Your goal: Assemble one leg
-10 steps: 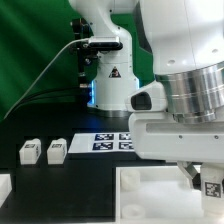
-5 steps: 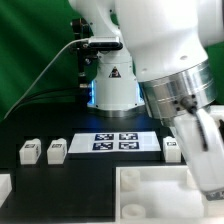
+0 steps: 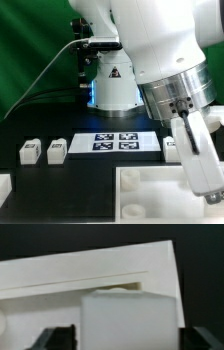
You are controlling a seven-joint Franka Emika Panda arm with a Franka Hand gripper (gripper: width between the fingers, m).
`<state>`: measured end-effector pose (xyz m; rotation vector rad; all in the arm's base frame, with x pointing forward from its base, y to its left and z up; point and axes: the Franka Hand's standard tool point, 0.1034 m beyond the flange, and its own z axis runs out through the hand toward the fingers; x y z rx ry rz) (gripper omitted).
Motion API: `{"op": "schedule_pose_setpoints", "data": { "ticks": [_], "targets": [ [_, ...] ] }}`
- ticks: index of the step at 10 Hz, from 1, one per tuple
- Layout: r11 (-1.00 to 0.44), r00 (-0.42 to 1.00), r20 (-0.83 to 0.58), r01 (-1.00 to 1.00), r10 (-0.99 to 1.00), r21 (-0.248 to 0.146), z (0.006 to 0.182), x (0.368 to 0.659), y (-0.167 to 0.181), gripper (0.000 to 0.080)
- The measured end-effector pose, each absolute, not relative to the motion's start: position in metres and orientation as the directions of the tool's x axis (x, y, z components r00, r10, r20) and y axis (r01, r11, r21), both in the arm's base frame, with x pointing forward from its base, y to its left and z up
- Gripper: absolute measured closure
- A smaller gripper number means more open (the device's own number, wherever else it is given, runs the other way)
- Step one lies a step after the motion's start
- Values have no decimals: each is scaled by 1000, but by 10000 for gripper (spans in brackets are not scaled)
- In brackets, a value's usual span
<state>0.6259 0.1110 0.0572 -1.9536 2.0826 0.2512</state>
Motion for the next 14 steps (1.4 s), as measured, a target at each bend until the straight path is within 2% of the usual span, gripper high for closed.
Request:
{"op": "schedule_pose_setpoints", "data": {
  "ticks": [1, 3, 4, 6, 7, 8, 10, 11, 12, 13, 14],
  "targets": [
    [-90, 120, -297, -990, -947, -111, 57, 626, 112, 184],
    [-367, 390, -209, -919, -896, -142, 68, 625, 123, 157],
    [-463, 490, -194, -870, -850, -171, 65, 625, 122, 152],
    [-625, 654, -152, -755, -741, -199, 64, 625, 118, 151],
    [-769, 788, -114, -615, -604, -176, 68, 625, 120, 151],
    [-873, 890, -61, -455, -452, -172, 73, 633, 120, 151],
    [-955, 971, -13, -237, -238, -179, 71, 637, 115, 151],
    [-926, 943, -33, -332, -332, -182, 71, 637, 117, 237],
    [-918, 936, -37, -351, -351, -181, 71, 637, 117, 373],
    [-893, 911, -50, -412, -410, -180, 71, 636, 118, 373],
    [-837, 853, -73, -521, -516, -168, 69, 635, 115, 495]
  ]
}}
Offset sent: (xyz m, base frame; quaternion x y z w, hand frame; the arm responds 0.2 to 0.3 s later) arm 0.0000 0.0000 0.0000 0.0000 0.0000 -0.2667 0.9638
